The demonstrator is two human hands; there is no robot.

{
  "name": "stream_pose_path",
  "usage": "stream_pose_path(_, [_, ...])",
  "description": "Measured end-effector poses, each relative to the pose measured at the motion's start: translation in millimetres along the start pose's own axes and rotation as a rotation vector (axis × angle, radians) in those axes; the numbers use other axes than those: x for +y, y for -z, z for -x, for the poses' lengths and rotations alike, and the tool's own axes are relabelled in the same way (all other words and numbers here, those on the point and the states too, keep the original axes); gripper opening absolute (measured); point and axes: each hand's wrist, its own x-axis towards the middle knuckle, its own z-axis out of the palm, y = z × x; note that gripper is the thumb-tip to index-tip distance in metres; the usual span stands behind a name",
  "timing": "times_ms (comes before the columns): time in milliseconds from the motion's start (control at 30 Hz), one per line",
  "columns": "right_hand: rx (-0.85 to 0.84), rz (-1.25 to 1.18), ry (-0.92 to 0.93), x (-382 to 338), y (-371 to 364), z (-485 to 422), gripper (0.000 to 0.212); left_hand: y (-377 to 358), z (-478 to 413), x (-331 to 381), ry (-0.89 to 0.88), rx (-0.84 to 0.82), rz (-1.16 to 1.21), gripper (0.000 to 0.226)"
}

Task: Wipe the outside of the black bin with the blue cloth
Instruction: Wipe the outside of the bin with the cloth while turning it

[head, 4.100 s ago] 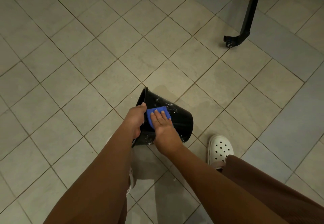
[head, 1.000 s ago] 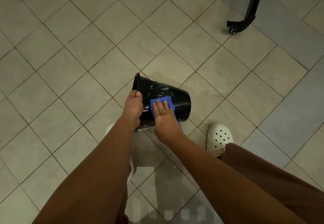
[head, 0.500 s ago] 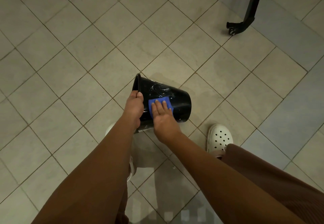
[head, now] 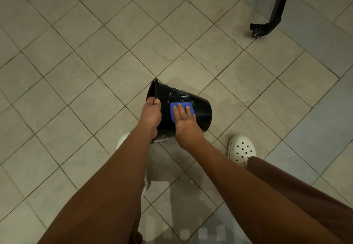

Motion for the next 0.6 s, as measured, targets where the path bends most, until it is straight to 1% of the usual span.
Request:
stream_pose_path(100, [-0.027,-0.077,-0.085,12,1,1,0.085,-1,1,-1,0.015,0.009,0.013,0.030])
stream_pose_path(200, [-0.037,-0.062,-0.120,6,-2,7,0.083,0,-1,0,0.006,0.014,-0.014,0.032])
stream_pose_path(333, [0.005,-0.028,0.004,-18,-12,18,0.079,-1,-2,0,0.006,0.011,-0.011,0.032])
stream_pose_path(433, [0.045,-0.060,0.080,-12,-9,8,0.078,0,-2,1,0.000,0.018,0.005,0.028])
stream_pose_path(500, [0.031,-0.097,0.033,2,-4,2,0.083,0,-3,1,0.013,0.022,0.020,0.029])
stream_pose_path(600, [-0.021,-0.216,-0.112,22,0,0,0.086,0,-1,1,0.031,0.034,0.008,0.032])
